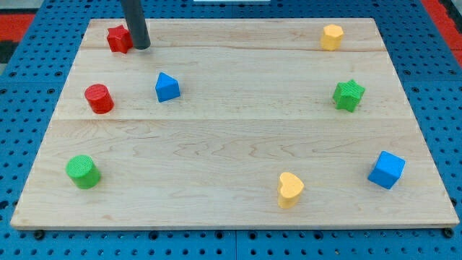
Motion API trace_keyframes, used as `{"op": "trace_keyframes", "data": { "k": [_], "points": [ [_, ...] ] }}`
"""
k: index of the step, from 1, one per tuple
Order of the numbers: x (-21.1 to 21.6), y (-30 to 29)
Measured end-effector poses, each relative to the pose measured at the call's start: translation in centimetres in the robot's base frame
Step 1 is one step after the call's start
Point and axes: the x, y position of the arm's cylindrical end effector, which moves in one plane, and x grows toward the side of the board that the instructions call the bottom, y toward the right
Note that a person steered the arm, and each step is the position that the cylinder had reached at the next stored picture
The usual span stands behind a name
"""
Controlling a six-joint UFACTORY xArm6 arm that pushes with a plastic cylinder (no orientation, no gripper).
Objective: Place your arm to the right top of green star
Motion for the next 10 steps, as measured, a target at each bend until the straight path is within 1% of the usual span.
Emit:
{"op": "trace_keyframes", "data": {
  "k": [1,2,3,5,6,7,8,9,10],
  "points": [
    [0.0,0.0],
    [0.3,1.5],
    [3.9,6.3],
    [16.0,16.4],
    [21.8,24.5],
    [18.6,25.0],
    [13.9,23.9],
    [9.2,27.3],
    [9.3,36.2]
  ]
}}
